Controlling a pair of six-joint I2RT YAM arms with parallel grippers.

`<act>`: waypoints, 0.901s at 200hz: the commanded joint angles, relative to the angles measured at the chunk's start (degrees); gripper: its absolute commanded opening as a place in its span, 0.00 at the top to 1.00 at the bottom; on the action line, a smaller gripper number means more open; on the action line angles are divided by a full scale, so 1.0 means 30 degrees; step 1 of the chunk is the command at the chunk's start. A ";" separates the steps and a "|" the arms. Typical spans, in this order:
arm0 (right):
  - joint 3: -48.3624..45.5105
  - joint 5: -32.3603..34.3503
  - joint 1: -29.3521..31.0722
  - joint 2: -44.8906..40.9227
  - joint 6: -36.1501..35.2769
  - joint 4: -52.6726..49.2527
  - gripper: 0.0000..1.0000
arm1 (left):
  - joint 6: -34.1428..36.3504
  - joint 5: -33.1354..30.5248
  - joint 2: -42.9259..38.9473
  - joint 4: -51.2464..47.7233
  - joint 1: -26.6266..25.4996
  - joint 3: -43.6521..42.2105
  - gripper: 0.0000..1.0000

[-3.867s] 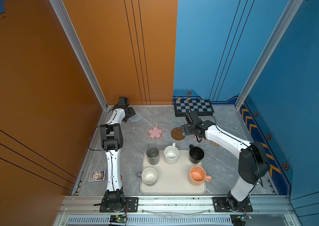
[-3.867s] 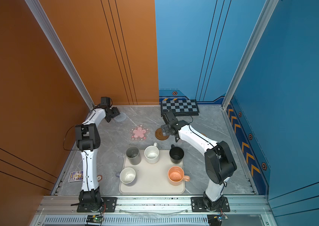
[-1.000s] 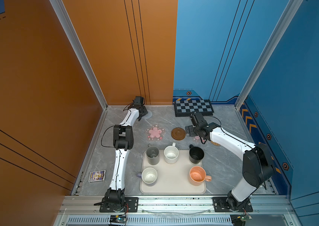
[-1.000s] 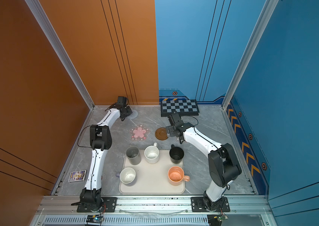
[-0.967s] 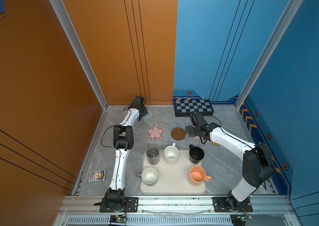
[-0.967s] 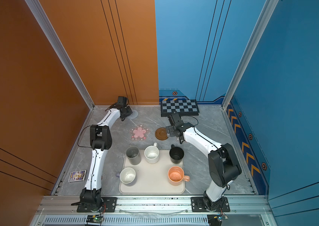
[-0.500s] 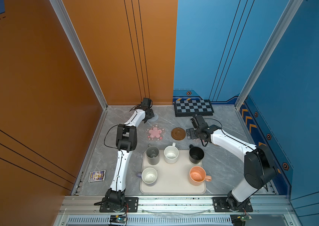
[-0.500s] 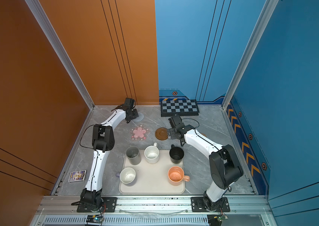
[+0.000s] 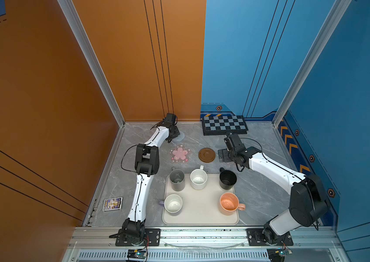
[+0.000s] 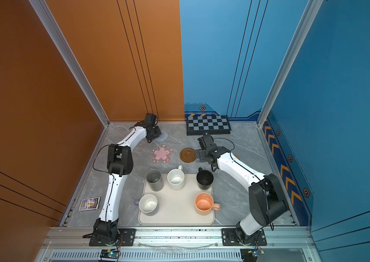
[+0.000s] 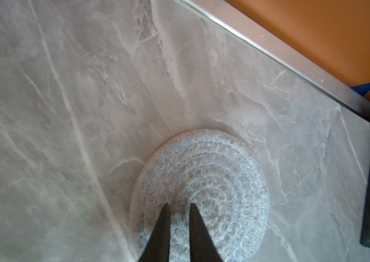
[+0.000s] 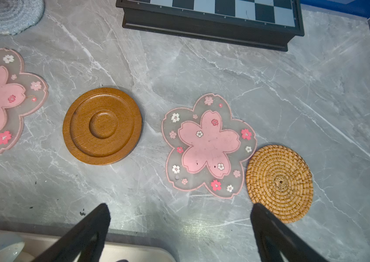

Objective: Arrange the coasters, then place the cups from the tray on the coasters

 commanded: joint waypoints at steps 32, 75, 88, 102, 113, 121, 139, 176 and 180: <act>-0.0178 -0.0480 -0.0043 -0.0995 0.0901 0.0033 0.01 | 0.0390 0.3954 -0.3997 -0.1539 0.0805 0.0263 0.54; -0.0143 -0.0436 0.0083 -0.1509 0.1260 0.0032 0.00 | 0.2925 0.6310 -0.7476 -0.2001 0.0246 -0.3642 0.44; -0.0128 -0.0436 0.0094 -0.1751 0.1317 0.0033 0.00 | 0.3562 0.5868 -0.8392 -0.2437 -0.0092 -0.4968 0.42; -0.0150 -0.0445 0.0112 -0.2055 0.1370 0.0033 0.00 | 0.4055 0.5381 -0.9398 -0.2476 -0.0495 -0.6414 0.40; -0.0180 -0.0441 0.0101 -0.2378 0.1349 -0.0011 0.01 | 0.4297 0.5078 -0.9976 -0.2630 -0.0801 -0.7145 0.38; -0.0206 -0.0324 0.0120 -0.2589 0.1341 -0.0083 0.00 | 0.4539 0.4816 -1.0251 -0.2946 -0.1069 -0.7370 0.36; -0.0367 0.0218 0.0120 -0.3254 0.1232 -0.0280 0.01 | 0.5324 0.2988 -1.0350 -0.4673 -0.1824 -0.6803 0.32; -0.0999 0.1022 -0.0350 -0.5216 0.1110 -0.0733 0.00 | 0.6642 -0.1155 -0.9455 -0.7399 -0.3582 -0.5166 0.24; -0.0994 0.0979 -0.0455 -0.5395 0.1187 -0.0866 0.00 | 0.6728 -0.1373 -0.9352 -0.7450 -0.3733 -0.5087 0.23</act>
